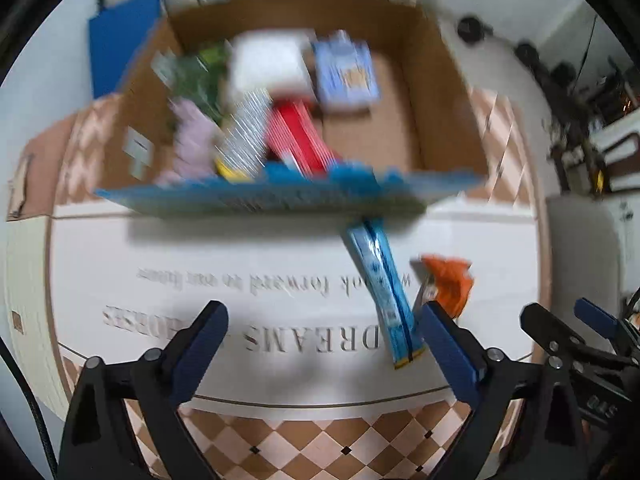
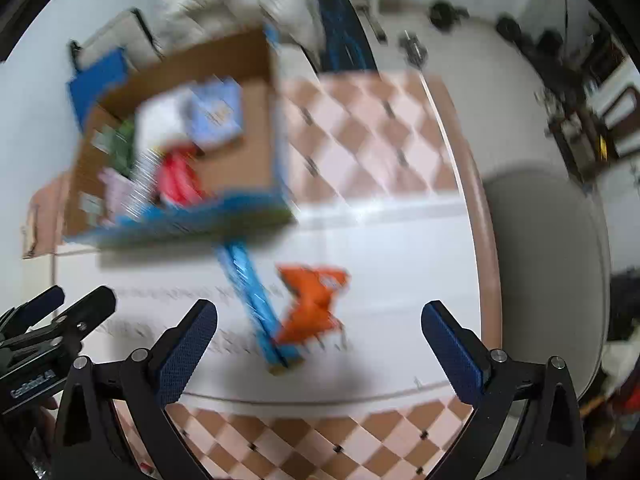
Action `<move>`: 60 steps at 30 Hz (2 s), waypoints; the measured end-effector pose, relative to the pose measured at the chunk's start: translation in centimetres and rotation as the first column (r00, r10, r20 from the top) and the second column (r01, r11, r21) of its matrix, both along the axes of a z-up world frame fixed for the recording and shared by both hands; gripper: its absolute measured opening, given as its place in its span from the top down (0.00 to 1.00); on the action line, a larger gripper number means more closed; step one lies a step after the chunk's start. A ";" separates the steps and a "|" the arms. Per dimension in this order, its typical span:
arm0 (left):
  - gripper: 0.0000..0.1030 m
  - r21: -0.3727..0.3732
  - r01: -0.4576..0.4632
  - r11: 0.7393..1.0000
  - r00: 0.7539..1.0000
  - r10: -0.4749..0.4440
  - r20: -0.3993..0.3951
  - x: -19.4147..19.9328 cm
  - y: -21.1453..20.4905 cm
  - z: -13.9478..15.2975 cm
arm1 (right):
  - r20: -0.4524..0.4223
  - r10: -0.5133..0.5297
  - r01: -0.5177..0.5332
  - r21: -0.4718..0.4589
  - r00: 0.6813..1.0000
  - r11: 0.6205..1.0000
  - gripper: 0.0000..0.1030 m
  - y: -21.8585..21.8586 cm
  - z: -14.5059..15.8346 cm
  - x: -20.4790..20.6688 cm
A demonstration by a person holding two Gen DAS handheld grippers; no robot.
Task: Organize soft objects
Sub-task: 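Move both tools back toward the blue stick and orange bag, then grasp the blue stick snack with the right tool, then grasp the orange snack bag with the left tool while the right tool holds the blue stick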
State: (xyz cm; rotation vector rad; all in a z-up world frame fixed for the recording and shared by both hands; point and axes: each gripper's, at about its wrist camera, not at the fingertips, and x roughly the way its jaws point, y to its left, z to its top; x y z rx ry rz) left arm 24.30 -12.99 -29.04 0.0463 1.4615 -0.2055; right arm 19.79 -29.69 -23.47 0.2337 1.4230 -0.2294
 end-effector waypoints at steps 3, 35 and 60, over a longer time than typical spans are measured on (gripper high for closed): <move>0.05 0.058 -0.012 0.998 0.999 0.014 -0.037 -0.6 -0.5 -2.9 | -0.050 -0.048 0.051 0.057 0.998 0.997 0.00 -1.9 -3.4 -1.8; 0.05 0.374 -0.158 0.914 0.987 0.159 0.030 -4.9 7.5 -7.3 | -0.170 0.264 -0.269 -0.006 0.949 0.963 0.72 10.2 -17.3 -0.1; 0.05 0.099 0.331 0.939 0.944 -0.329 -0.031 2.6 -19.7 -3.6 | -0.044 -0.307 0.310 0.178 0.951 0.934 0.86 -15.7 -10.2 -10.7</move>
